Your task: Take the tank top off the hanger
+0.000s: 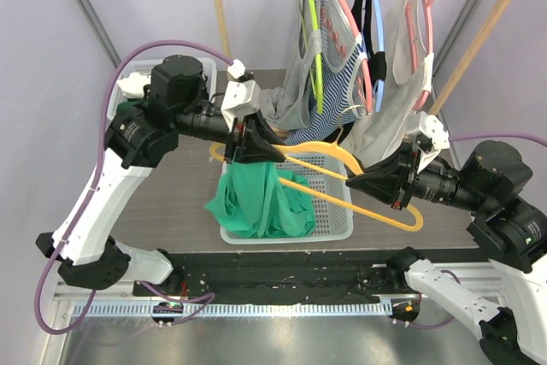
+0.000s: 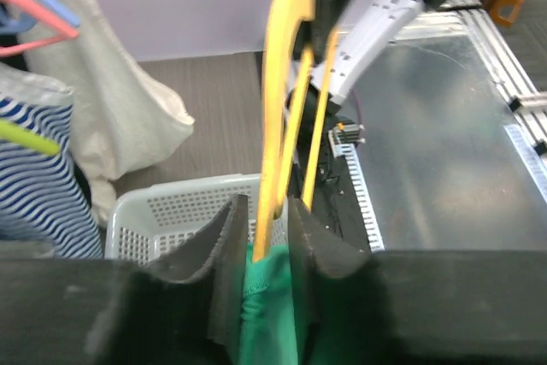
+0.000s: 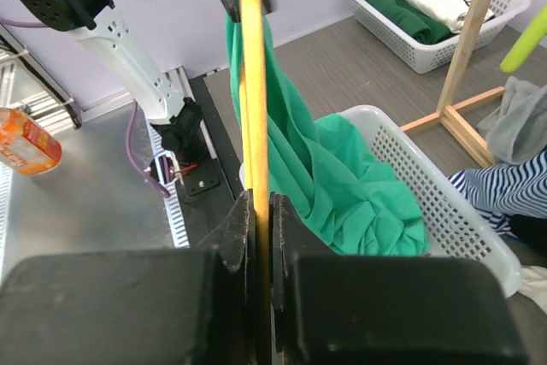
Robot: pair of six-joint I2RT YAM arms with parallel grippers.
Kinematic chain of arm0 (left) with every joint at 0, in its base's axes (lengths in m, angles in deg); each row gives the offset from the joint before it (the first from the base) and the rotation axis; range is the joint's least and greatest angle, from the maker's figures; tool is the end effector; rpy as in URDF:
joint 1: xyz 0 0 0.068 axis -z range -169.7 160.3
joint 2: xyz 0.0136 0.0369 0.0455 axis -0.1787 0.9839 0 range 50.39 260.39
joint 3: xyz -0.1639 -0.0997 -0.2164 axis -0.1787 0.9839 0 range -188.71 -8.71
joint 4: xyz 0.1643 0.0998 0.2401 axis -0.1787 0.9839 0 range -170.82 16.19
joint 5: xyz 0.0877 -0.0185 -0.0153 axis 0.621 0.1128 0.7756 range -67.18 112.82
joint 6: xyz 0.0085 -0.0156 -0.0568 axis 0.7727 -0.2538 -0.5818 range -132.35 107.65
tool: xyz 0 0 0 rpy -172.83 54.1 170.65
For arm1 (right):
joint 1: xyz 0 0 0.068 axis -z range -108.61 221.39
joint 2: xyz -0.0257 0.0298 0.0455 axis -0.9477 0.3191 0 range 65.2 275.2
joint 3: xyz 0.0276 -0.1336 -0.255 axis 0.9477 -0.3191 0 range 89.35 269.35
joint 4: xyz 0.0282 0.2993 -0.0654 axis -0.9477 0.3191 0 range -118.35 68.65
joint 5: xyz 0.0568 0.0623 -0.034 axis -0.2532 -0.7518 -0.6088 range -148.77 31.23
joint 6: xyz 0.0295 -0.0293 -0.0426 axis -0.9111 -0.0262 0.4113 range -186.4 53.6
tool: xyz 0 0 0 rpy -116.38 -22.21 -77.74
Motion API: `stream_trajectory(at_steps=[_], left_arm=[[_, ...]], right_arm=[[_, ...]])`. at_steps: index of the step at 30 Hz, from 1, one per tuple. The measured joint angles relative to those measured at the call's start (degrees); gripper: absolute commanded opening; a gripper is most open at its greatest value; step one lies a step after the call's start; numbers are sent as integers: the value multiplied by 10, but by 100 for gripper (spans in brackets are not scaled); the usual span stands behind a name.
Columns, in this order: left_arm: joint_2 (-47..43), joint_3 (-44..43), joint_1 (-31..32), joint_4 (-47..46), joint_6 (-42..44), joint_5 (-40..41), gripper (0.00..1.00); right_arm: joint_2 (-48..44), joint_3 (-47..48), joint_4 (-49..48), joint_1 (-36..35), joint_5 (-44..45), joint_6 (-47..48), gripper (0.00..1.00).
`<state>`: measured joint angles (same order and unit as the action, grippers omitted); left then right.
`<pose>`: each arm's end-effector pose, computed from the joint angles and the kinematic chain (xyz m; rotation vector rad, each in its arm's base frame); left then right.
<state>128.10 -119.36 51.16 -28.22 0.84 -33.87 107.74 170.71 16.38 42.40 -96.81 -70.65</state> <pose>0.1776 -0.2018 0.5650 1.4436 1.3072 -1.2603 0.0850 0.0778 0.5232 -0.8653 1.5206 0.9828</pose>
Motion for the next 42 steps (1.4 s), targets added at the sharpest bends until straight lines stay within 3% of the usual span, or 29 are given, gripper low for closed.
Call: stream_trajectory(at_steps=[2,3,6,14,17,22,25,29,33,42], left_arm=[[0,3,1,-18,-6,19,60],[0,3,2,-26,-11,30,90],[3,-9,2,-42,-19,62,100],[24,-129,2,-79,-9,139,100],[-14,-94,2,-88,11,182,100],[-111,63,3,-84,29,260,100],[-128,114,8,-73,22,306,100],[-102,111,8,-66,1,360,96],[-89,111,8,-74,-26,394,82],[-55,91,27,-115,-80,411,76]], right_arm=[[-8,-5,1,0,5,-5,1],[-11,-8,-1,0,13,-8,1],[-21,-17,-1,0,50,-16,1],[-43,-23,6,2,122,-20,1],[-53,-23,7,2,142,-21,1],[-57,-23,5,2,160,-24,1],[-57,-23,2,2,170,-24,1],[-57,-24,-2,2,180,-27,1],[-57,-29,-5,2,190,-31,1],[-57,-32,-5,2,203,-32,1]])
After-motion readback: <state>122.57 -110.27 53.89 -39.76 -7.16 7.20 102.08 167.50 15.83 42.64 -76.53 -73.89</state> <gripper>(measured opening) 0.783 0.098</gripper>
